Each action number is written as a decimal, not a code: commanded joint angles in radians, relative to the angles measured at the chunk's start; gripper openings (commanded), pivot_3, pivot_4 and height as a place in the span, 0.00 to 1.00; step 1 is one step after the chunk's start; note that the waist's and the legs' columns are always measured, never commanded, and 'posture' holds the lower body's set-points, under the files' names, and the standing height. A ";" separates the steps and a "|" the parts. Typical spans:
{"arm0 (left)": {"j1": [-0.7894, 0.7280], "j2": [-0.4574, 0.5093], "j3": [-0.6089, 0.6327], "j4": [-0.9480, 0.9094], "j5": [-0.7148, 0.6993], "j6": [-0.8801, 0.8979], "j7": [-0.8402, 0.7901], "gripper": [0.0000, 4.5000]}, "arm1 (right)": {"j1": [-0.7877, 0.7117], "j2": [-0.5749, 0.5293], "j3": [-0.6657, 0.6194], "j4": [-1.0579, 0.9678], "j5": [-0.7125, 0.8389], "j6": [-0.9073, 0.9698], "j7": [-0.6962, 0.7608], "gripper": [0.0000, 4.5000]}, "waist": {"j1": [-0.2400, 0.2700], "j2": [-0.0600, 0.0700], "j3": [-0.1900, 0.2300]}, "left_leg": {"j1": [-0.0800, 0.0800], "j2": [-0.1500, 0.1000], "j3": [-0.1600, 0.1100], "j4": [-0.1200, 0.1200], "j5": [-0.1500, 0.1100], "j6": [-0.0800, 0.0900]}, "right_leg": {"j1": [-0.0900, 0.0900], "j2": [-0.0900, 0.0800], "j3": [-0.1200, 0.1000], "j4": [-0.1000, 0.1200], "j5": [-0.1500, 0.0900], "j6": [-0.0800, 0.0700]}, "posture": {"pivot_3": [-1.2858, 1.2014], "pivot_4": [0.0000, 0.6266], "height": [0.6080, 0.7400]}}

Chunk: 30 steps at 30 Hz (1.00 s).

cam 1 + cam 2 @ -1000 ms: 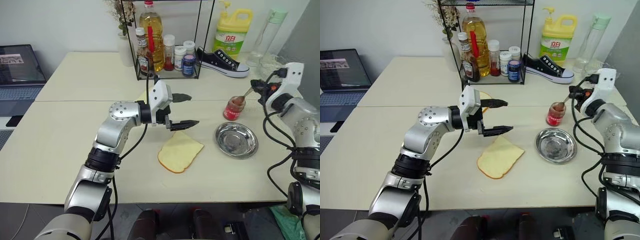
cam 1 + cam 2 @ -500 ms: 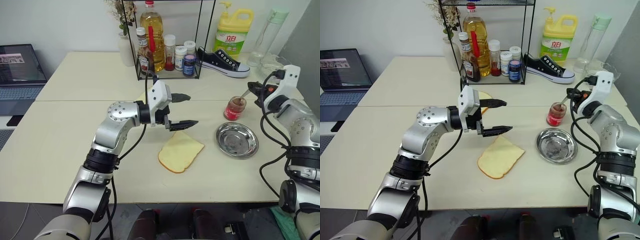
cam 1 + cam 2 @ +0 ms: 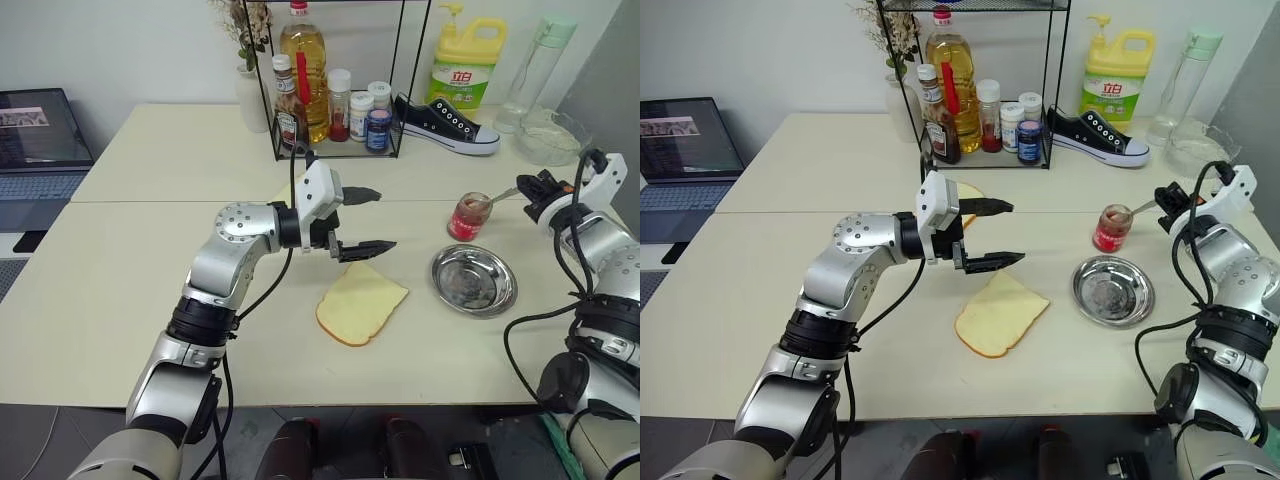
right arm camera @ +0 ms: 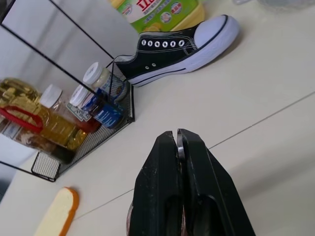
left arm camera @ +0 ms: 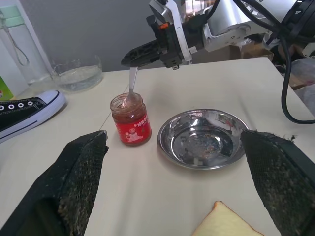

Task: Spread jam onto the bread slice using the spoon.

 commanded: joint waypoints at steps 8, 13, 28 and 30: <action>-0.032 -0.002 0.019 0.000 -0.012 -0.023 -0.006 1.00 | -0.042 -0.002 -0.070 -0.028 0.109 -0.002 -0.075 0.01 | 0.000 0.000 0.000 | 0.000 0.000 0.000 0.000 0.000 0.000 | 0.000 0.000 0.000 0.000 0.000 0.000 | 0.52 0.24 1.00; -0.031 -0.004 0.021 -0.001 -0.013 -0.023 -0.005 1.00 | -0.050 -0.001 -0.088 -0.025 0.145 -0.003 -0.100 0.01 | 0.000 0.000 0.000 | 0.000 0.000 0.000 0.000 0.000 0.000 | 0.000 0.000 0.000 0.000 0.000 0.000 | 0.52 0.24 1.00; -0.025 0.002 0.023 -0.013 -0.016 -0.019 -0.007 1.00 | 0.059 -0.137 0.407 -0.241 -0.230 -0.201 0.173 0.01 | -0.002 0.000 0.000 | 0.000 0.000 0.000 0.000 0.000 0.000 | 0.000 0.001 -0.001 0.000 0.000 0.000 | 0.52 0.24 1.00; -0.022 0.003 0.024 -0.017 -0.017 -0.018 -0.006 1.00 | 0.069 -0.153 0.456 -0.264 -0.278 -0.223 0.207 0.01 | -0.001 0.000 0.000 | 0.000 0.000 0.000 0.000 0.000 0.000 | 0.000 0.001 -0.001 0.000 0.000 0.000 | 0.52 0.24 1.00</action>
